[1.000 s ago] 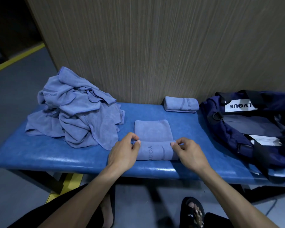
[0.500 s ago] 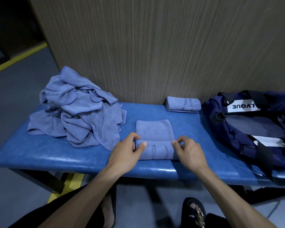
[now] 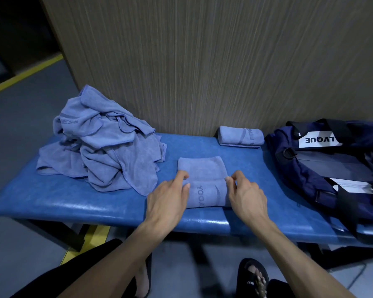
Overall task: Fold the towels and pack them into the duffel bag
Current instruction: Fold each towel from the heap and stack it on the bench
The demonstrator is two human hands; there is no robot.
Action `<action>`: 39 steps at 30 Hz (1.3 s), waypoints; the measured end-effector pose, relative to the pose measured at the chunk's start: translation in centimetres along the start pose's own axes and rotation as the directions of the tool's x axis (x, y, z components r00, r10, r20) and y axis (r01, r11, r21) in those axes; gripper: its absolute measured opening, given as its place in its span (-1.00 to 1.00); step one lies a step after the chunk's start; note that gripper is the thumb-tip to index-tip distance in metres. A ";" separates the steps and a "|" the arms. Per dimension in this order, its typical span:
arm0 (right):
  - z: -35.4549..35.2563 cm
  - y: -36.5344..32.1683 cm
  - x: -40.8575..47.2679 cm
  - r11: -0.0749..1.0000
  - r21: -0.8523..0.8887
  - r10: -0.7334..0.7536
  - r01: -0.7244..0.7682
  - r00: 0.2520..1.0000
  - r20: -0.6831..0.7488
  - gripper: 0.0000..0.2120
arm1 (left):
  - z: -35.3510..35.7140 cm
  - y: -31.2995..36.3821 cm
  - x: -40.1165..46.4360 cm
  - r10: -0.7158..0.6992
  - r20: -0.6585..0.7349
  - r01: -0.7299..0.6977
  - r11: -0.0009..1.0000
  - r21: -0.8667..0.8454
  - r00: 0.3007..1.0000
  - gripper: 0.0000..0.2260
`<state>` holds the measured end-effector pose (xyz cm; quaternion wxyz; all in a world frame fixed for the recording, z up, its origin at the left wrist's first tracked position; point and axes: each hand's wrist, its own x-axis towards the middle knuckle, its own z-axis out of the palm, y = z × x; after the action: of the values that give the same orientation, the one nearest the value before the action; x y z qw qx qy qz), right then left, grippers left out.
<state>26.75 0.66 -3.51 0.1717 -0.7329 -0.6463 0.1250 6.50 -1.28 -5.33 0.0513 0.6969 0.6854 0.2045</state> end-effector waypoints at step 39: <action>-0.5 2.4 0.6 0.810 -0.142 -0.561 0.569 0.822 0.096 -0.52 | 0.2 -3.6 0.7 0.465 0.018 -0.455 0.874 -0.172 0.885 -0.55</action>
<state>29.20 0.96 -4.05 0.1240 -0.5162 -0.8468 0.0329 3.18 -0.40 -6.62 0.0780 0.8390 0.4793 0.2454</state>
